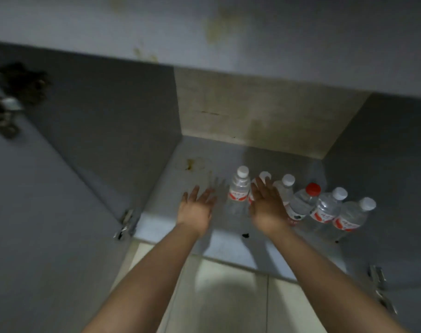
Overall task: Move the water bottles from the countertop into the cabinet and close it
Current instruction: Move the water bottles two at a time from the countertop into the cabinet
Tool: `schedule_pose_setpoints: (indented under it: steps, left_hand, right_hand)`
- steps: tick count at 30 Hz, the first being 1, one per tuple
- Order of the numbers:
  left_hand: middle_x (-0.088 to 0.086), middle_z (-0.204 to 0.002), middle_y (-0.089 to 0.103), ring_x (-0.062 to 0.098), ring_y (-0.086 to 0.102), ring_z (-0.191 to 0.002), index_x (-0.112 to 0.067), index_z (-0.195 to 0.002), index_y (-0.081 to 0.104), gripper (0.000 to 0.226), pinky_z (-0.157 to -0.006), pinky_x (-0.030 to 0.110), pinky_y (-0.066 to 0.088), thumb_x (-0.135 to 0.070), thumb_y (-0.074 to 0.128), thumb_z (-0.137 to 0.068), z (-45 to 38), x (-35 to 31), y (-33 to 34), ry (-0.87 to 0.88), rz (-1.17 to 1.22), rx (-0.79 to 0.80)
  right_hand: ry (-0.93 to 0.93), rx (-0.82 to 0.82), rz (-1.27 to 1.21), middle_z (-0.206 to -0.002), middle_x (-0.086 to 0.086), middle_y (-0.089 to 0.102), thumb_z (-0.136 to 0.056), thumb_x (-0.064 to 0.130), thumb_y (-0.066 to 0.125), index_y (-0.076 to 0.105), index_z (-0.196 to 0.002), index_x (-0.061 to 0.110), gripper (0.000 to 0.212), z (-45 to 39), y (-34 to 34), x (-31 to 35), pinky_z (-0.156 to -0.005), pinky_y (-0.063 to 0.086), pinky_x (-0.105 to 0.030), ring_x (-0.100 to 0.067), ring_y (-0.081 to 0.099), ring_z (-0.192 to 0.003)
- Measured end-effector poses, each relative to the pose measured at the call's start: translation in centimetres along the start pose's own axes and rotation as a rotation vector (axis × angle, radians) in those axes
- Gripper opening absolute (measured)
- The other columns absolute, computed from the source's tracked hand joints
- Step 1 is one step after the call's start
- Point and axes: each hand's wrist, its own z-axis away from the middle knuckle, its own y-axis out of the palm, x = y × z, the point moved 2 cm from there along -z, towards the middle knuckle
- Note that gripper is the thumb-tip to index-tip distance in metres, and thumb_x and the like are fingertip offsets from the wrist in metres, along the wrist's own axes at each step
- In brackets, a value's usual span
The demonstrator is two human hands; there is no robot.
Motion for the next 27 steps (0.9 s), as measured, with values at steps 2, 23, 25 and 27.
schedule_pose_setpoints:
  steps: [2, 23, 25, 27]
  left_hand:
    - [-0.003, -0.161, 0.006, 0.023, -0.002, -0.149, -0.026, -0.148, 0.019, 0.048, -0.121, 0.042, 0.004, -0.031, 0.028, -0.101, 4.8, 1.5, -0.3, -0.114, 0.064, 0.082]
    - [-0.004, -0.161, 0.006, 0.022, -0.002, -0.149, -0.028, -0.149, 0.018, 0.051, -0.122, 0.035, 0.007, -0.038, 0.030, -0.100, 36.4, 7.3, -37.9, -0.382, 0.155, -0.148]
    - [-0.003, -0.161, 0.009, 0.024, 0.000, -0.149, -0.027, -0.148, 0.021, 0.050, -0.122, 0.037, 0.008, -0.036, 0.032, -0.100, 36.2, 8.4, -40.5, -0.367, 0.137, -0.212]
    - [-0.002, -0.160, 0.011, 0.025, 0.001, -0.149, -0.025, -0.148, 0.023, 0.050, -0.122, 0.038, 0.009, -0.035, 0.034, -0.100, 35.3, 9.0, -42.7, -0.348, 0.143, -0.252]
  right_hand:
    - [-0.025, 0.015, 0.049, -0.112, -0.013, 0.073, -0.070, 0.021, 0.037, 0.075, -0.096, 0.006, 0.048, 2.8, -1.4, 3.0, -0.084, 0.056, -0.048, -0.033, 0.067, -0.106]
    - [-0.281, 0.124, -0.067, -0.093, -0.016, 0.077, -0.072, 0.031, 0.042, 0.076, -0.081, 0.003, 0.046, 13.6, -37.3, 26.7, -0.065, 0.062, -0.040, -0.031, 0.074, -0.085]
    - [-0.259, 0.019, -0.056, -0.093, -0.018, 0.077, -0.073, 0.030, 0.043, 0.076, -0.081, 0.002, 0.044, 12.0, -39.9, 27.5, -0.067, 0.061, -0.042, -0.033, 0.074, -0.086]
    - [-0.197, -0.082, -0.036, -0.093, -0.019, 0.076, -0.072, 0.027, 0.051, 0.075, -0.081, 0.001, 0.036, 10.3, -42.3, 27.3, -0.066, 0.061, -0.044, -0.035, 0.074, -0.086]
